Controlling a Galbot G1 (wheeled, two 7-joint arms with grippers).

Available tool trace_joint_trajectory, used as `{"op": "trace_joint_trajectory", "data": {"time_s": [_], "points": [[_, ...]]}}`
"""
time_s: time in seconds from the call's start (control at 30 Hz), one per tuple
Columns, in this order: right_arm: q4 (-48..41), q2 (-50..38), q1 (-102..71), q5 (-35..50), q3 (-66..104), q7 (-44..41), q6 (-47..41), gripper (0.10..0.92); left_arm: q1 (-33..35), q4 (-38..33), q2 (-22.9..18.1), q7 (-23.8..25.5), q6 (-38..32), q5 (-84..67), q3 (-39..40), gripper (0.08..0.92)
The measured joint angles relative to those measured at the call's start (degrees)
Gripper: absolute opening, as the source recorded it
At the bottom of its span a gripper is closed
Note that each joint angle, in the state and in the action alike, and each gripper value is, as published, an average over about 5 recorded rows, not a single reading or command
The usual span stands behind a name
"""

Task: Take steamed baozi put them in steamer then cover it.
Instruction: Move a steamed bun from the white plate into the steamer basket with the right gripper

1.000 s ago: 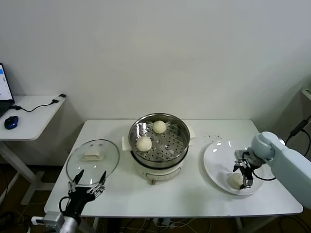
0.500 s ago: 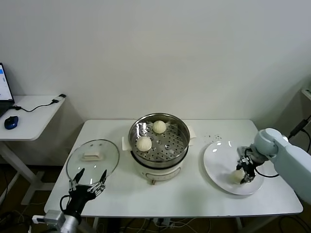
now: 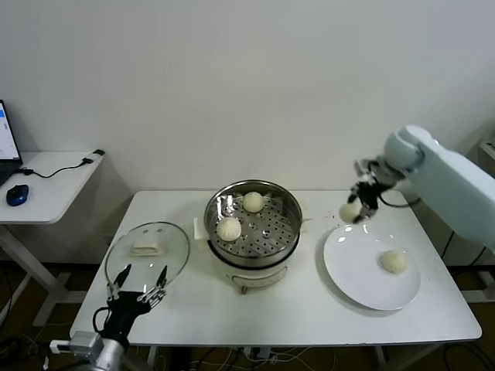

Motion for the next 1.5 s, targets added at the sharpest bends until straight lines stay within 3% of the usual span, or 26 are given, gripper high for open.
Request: {"op": "trace_joint_trajectory", "data": {"time_s": [0.33,0.77,1.1,1.5], "points": [[-10.9,15.9,8.7,7.0,-8.1,-2.4,19.1,0.611,-0.8,-0.7,-0.1,-0.2,0.3,-1.2,-1.1,0.823],[-2.6,20.2,8.1,1.7,-16.1,0.1,42.1,0.611,-1.7,-0.3,-0.6,-0.2,0.6,-2.3,-1.0,0.823],[4.4,20.9,5.2,-4.0,-18.1,1.2,50.2,0.611,-1.9,-0.4,-0.9,-0.2,0.7,-3.1,-1.4,0.823],[8.9,21.7,1.5,-7.2,-19.0,1.4,53.2,0.611,-1.9,-0.7,-0.9,-0.2,0.7,-3.4,-1.6,0.823]]}}
